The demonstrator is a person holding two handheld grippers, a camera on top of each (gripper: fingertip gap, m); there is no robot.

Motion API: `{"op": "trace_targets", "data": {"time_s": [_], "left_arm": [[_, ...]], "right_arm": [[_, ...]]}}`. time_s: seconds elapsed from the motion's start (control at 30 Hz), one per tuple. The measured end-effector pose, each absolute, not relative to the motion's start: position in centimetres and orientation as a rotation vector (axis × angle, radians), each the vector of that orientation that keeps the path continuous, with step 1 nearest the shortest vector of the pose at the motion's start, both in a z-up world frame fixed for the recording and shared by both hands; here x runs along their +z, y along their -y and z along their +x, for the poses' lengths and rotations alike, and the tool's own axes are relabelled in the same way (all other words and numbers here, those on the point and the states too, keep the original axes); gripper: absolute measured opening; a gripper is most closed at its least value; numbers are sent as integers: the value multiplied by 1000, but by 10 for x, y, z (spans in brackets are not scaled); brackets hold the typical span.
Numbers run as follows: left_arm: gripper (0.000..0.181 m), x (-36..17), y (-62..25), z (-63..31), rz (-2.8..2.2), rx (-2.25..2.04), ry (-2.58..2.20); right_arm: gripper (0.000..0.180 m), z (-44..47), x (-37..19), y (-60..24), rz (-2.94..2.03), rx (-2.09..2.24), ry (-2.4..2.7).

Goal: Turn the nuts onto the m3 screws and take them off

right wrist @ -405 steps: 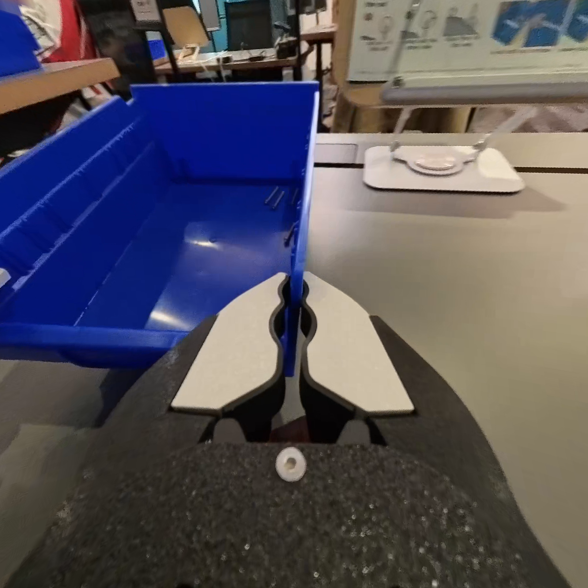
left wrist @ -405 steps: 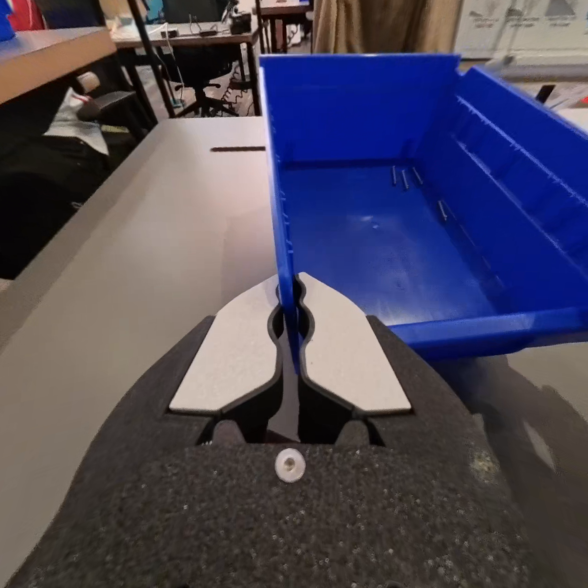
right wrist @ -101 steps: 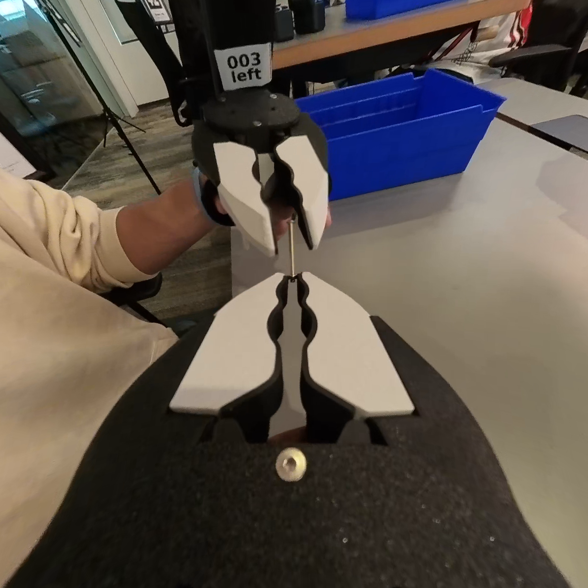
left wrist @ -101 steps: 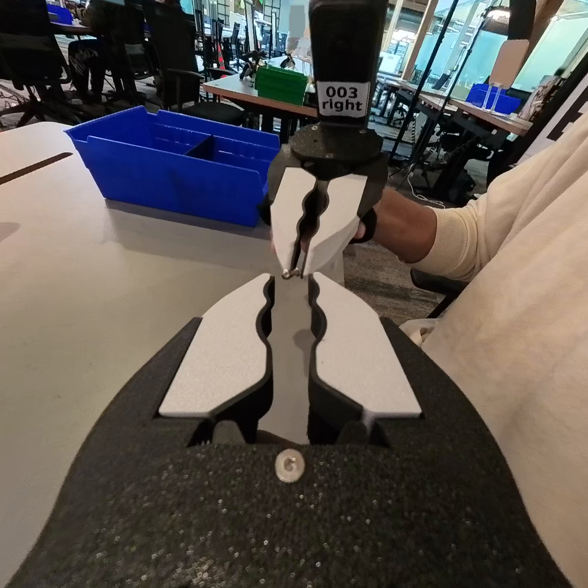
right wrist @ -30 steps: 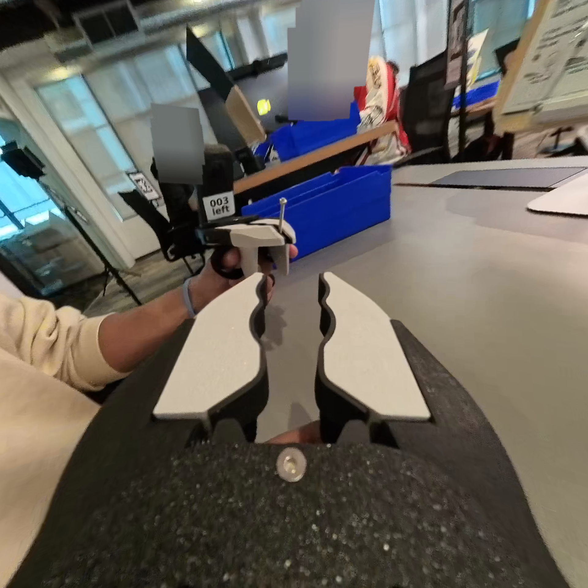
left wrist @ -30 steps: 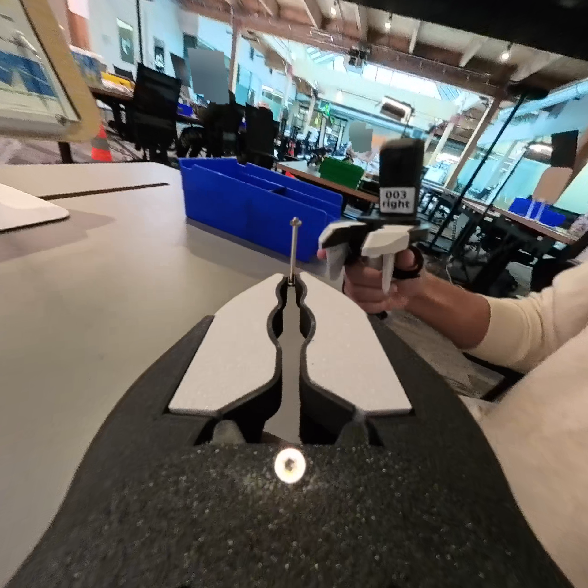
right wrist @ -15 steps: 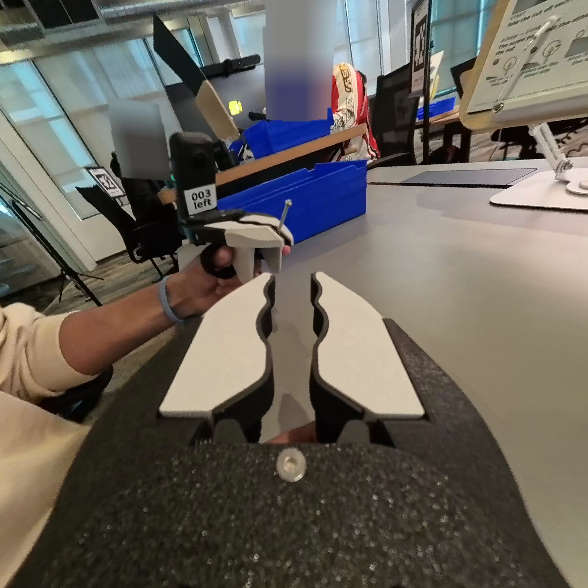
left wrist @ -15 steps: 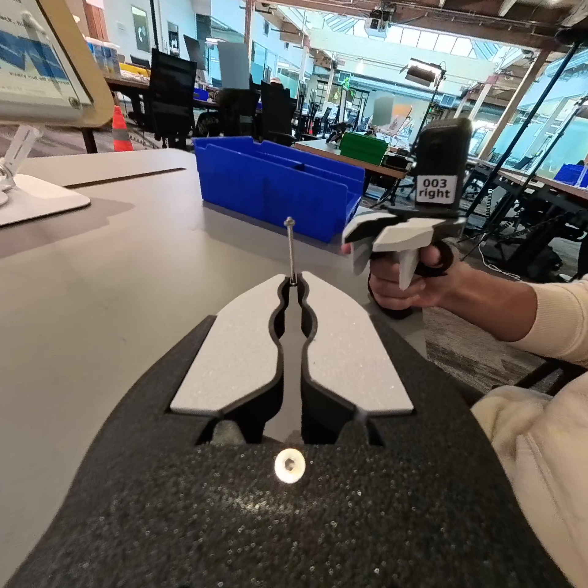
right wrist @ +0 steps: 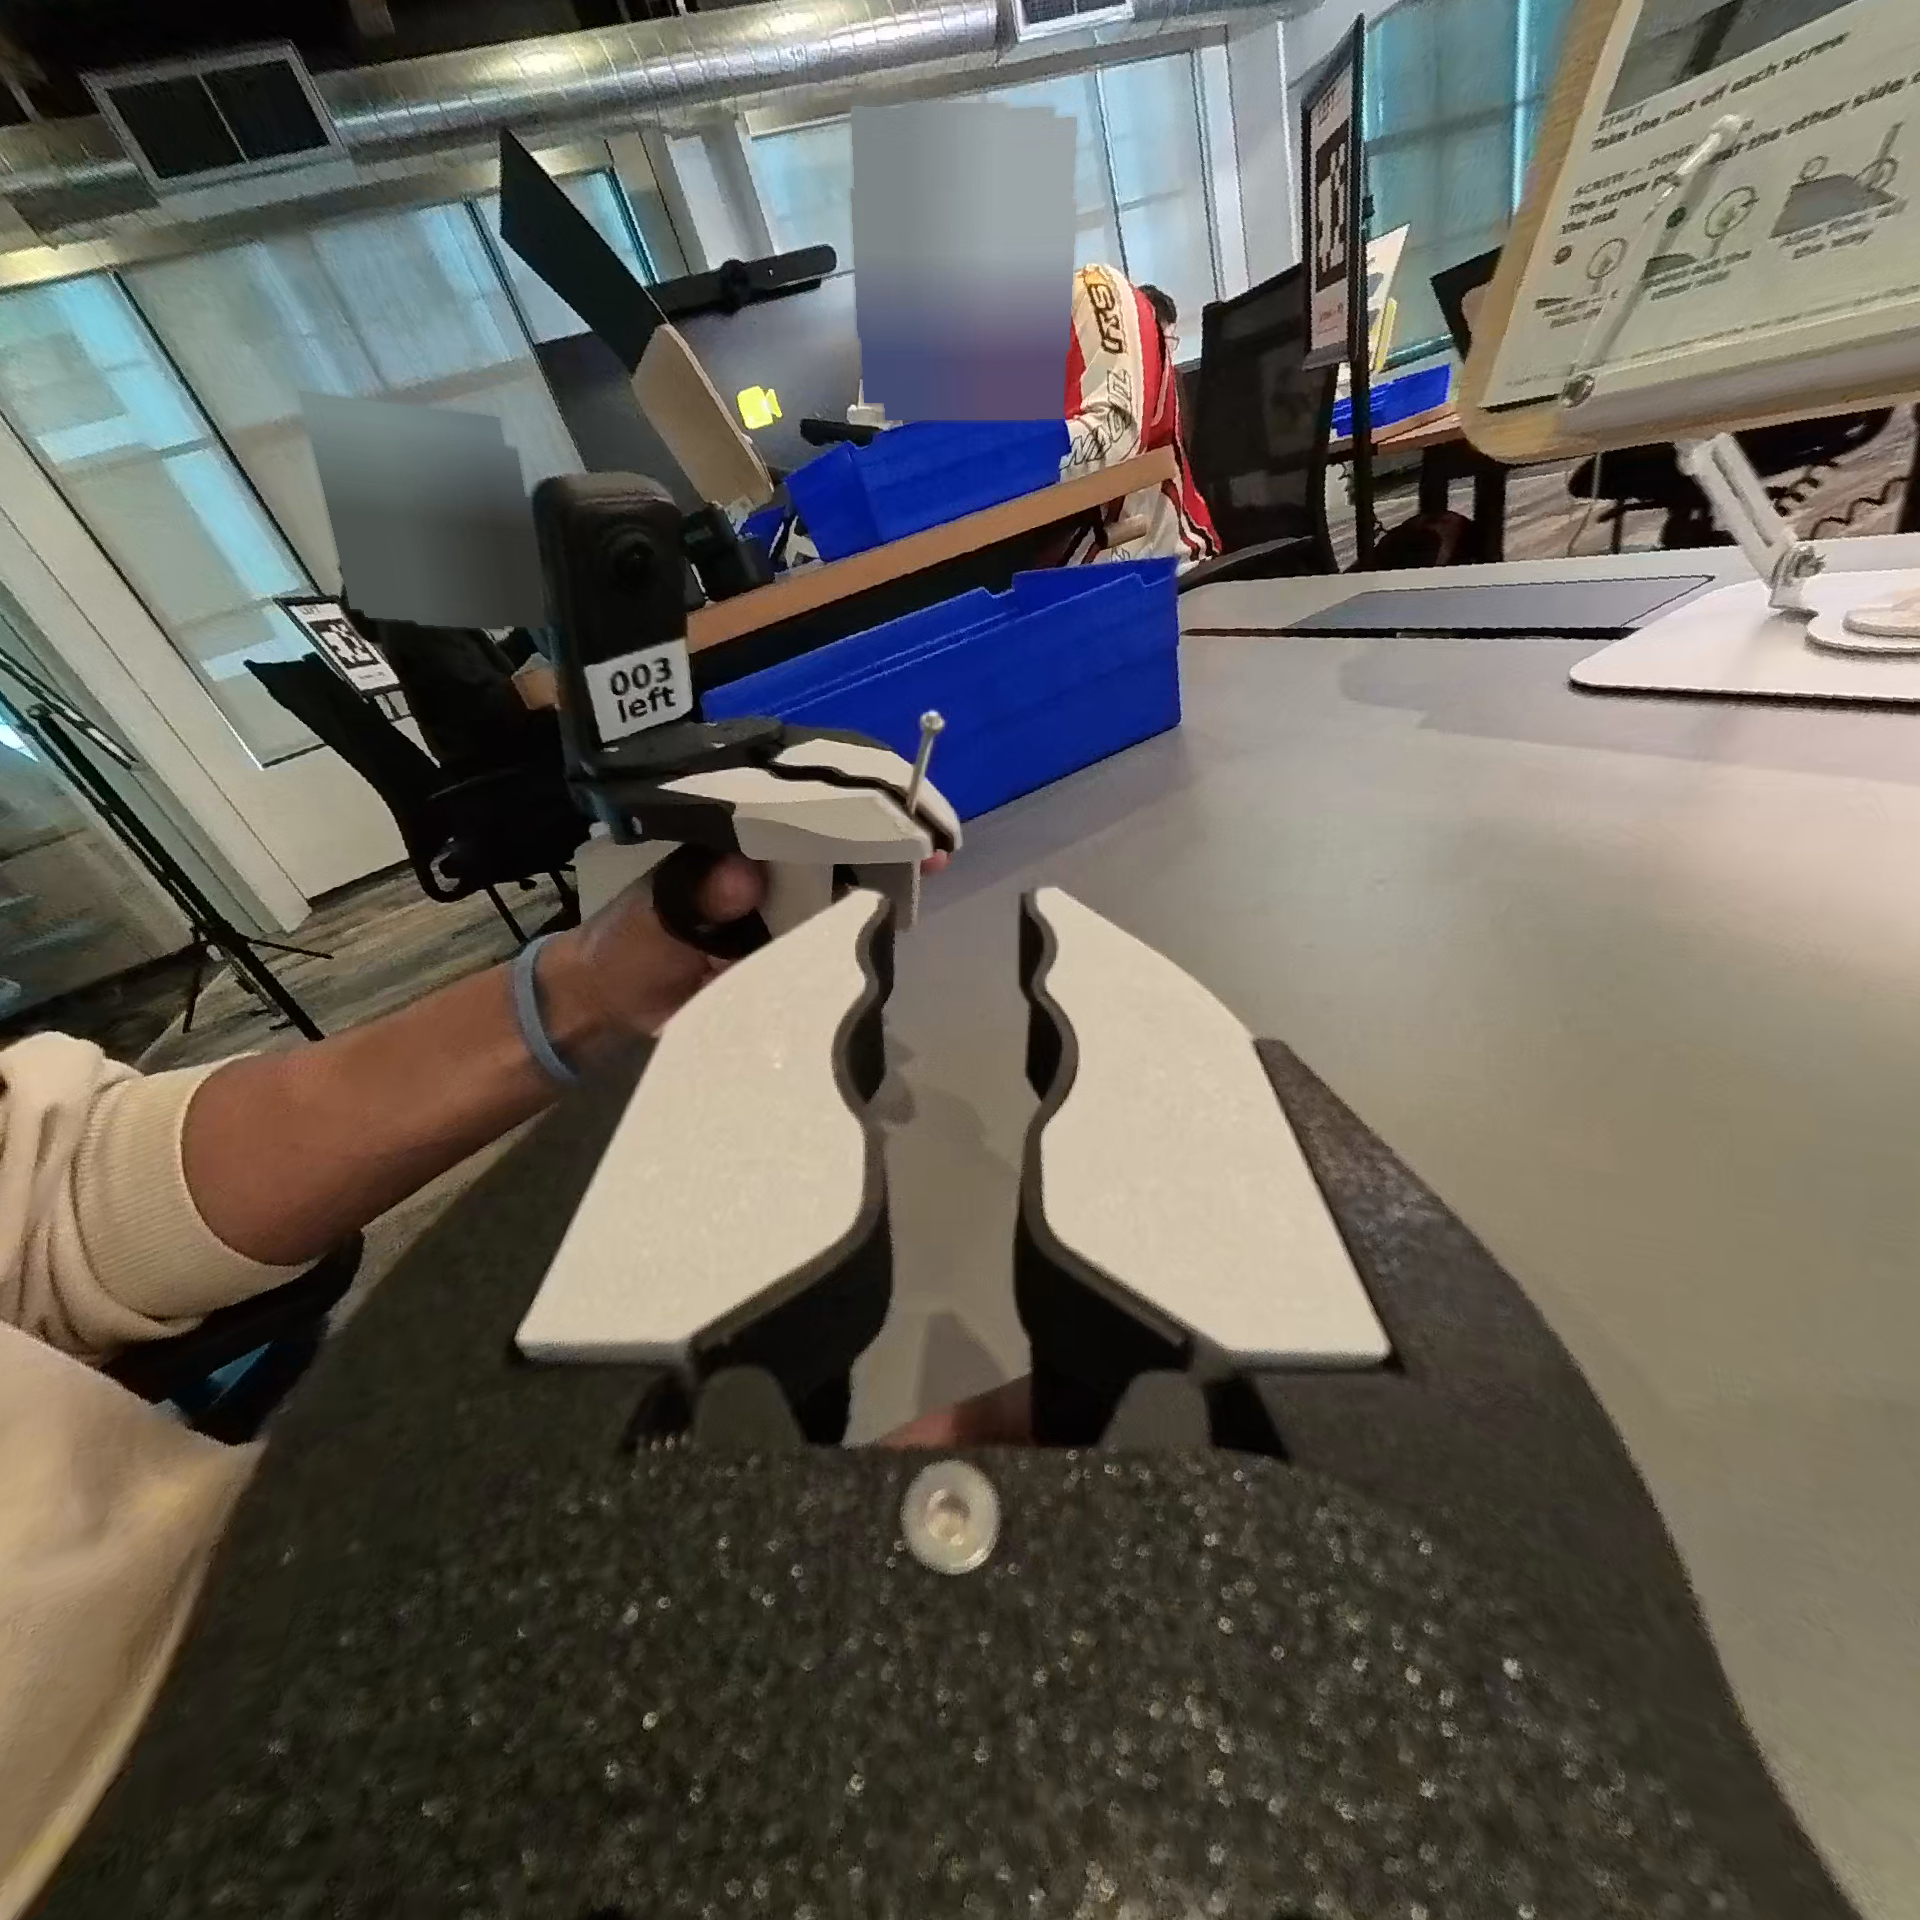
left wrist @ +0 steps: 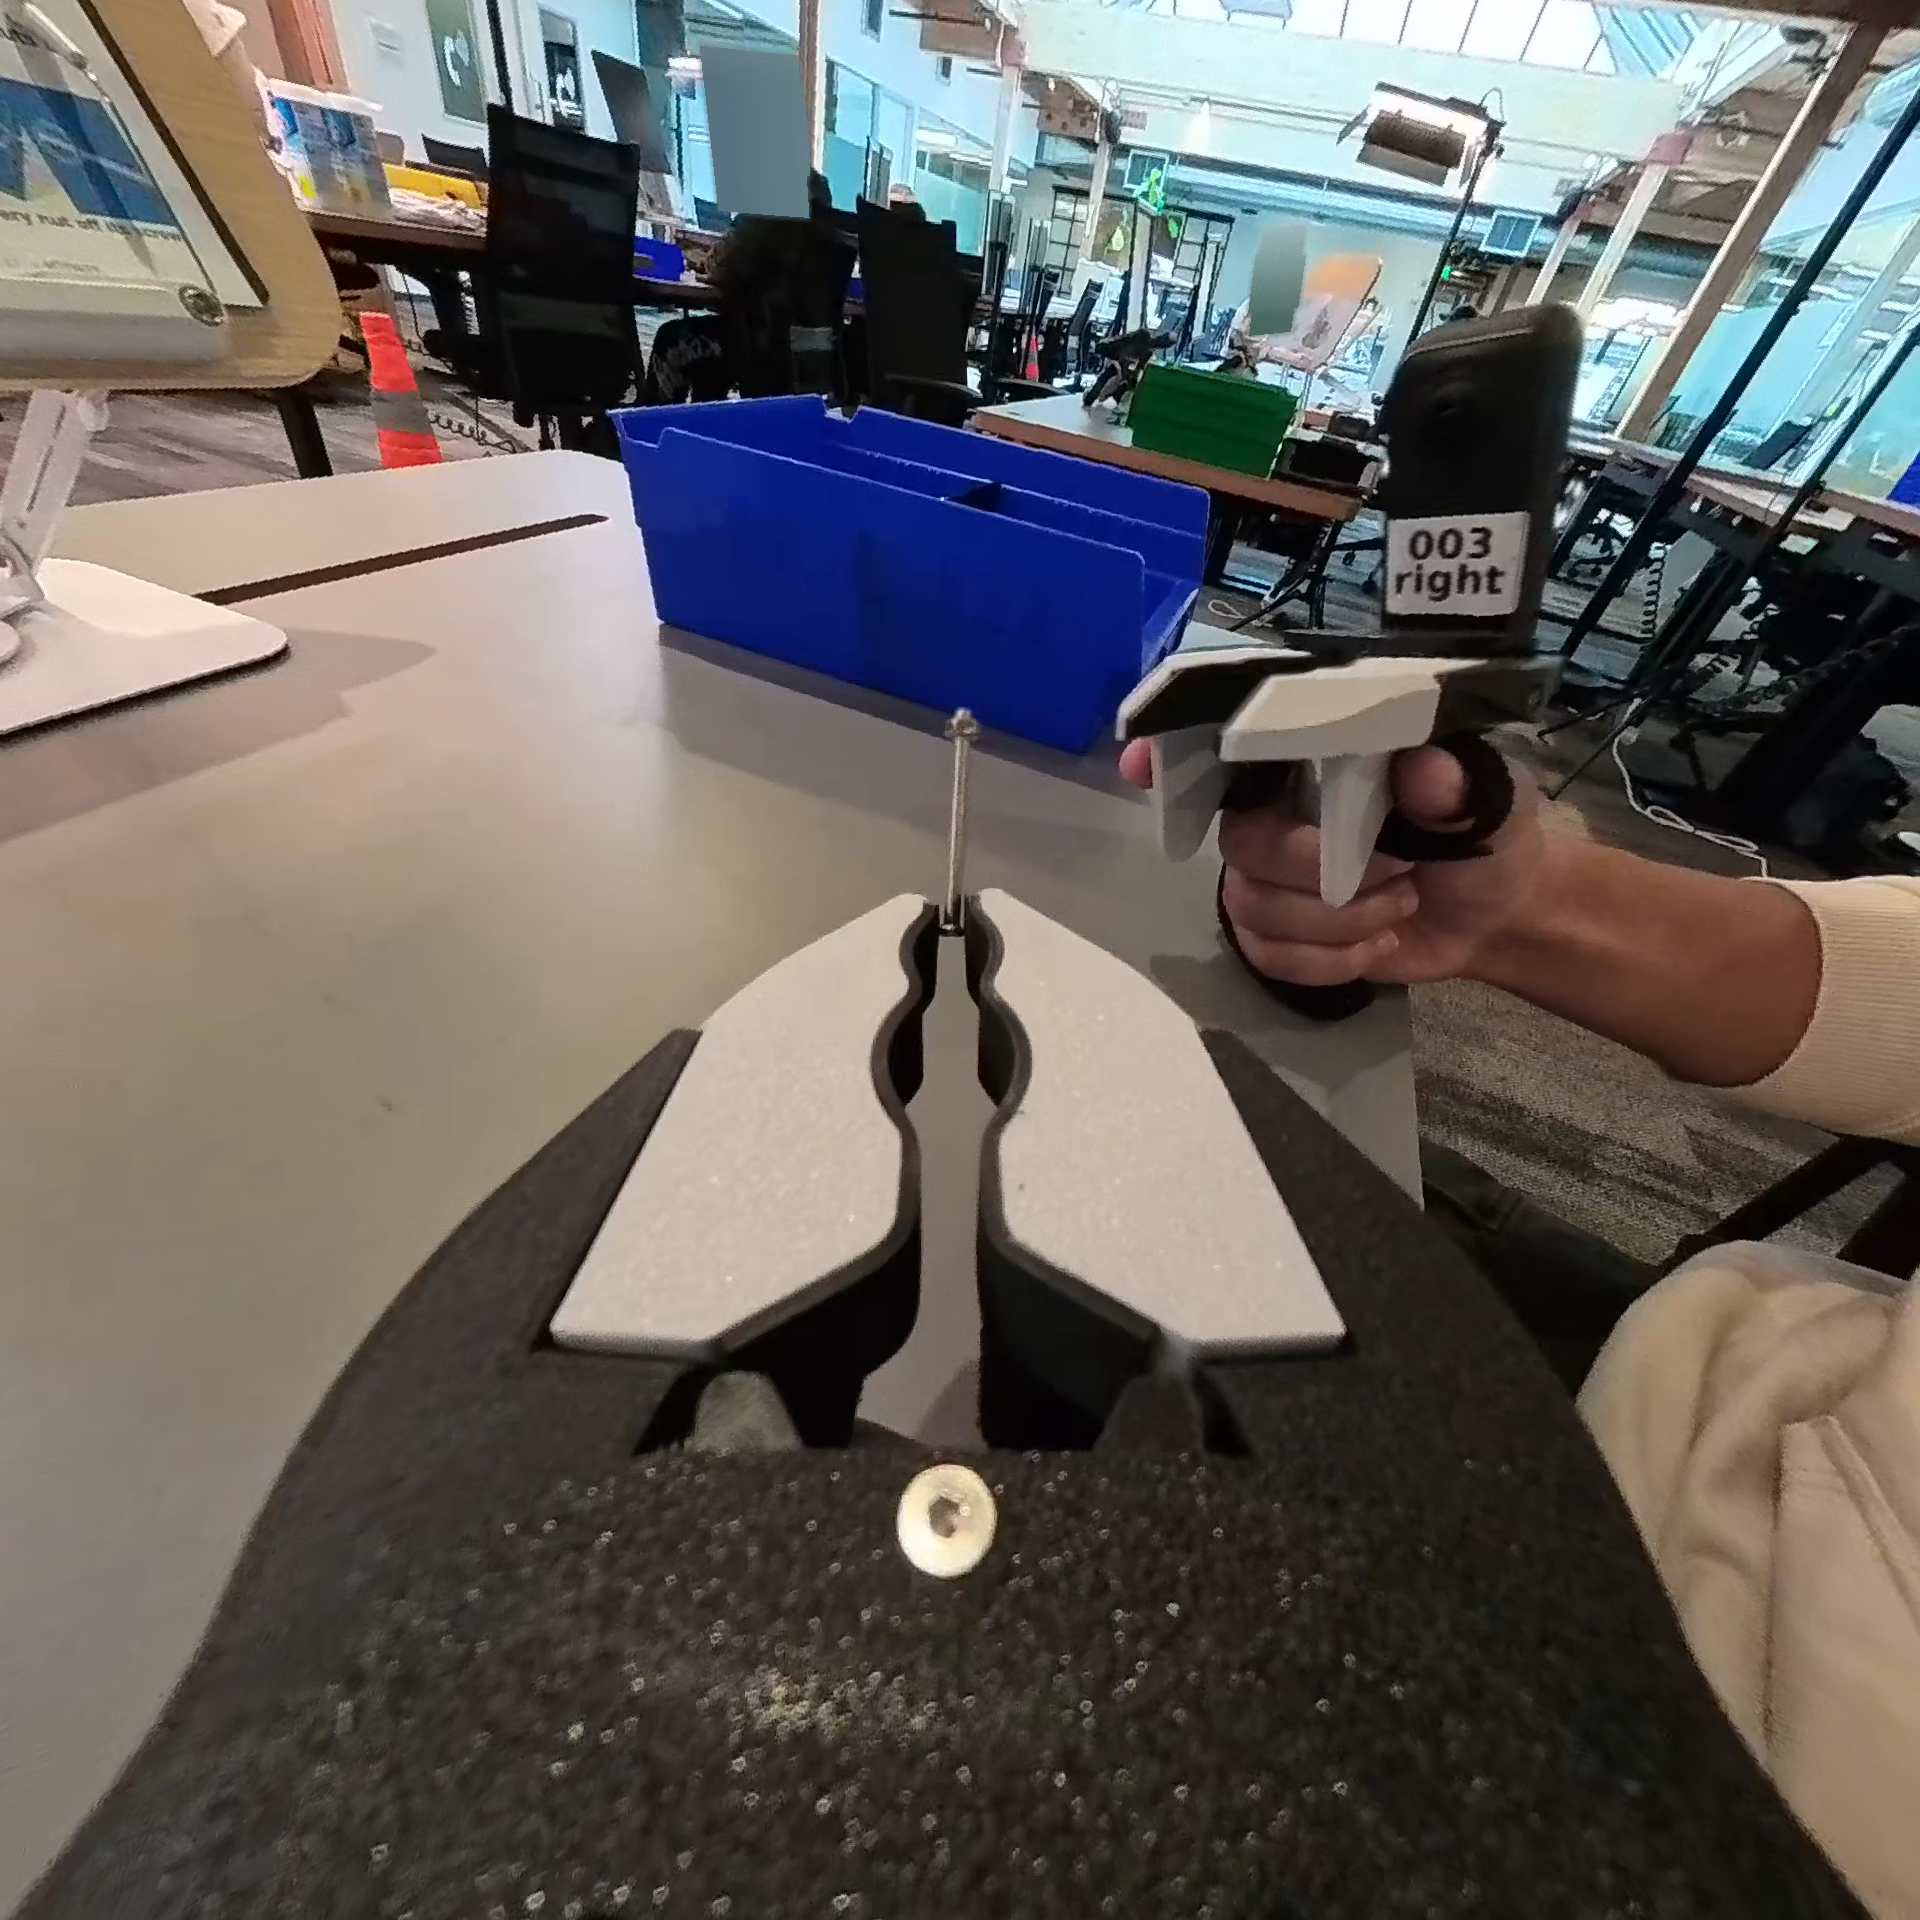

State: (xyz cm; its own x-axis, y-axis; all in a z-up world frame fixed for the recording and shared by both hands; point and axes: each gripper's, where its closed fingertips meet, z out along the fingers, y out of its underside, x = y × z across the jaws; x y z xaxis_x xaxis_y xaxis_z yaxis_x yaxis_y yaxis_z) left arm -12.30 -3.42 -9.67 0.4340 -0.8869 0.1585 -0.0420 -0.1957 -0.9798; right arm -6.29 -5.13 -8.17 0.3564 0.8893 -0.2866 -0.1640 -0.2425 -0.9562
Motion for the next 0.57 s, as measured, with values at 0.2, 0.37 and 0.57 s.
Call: {"op": "trace_targets", "data": {"time_s": [0.2,0.37,0.57], "left_arm": [[4,-75,34,-129,-1565,-1093,-725],[4,-46,53,-121,-1516,-1184,-763],[4,-40,60,-117,-1504,-1192,-782]], "right_arm": [[56,-81,-66,57,-1459,1210,693],[74,-110,-38,62,-1412,1316,727],[72,-129,-14,74,-1315,1399,751]]}}
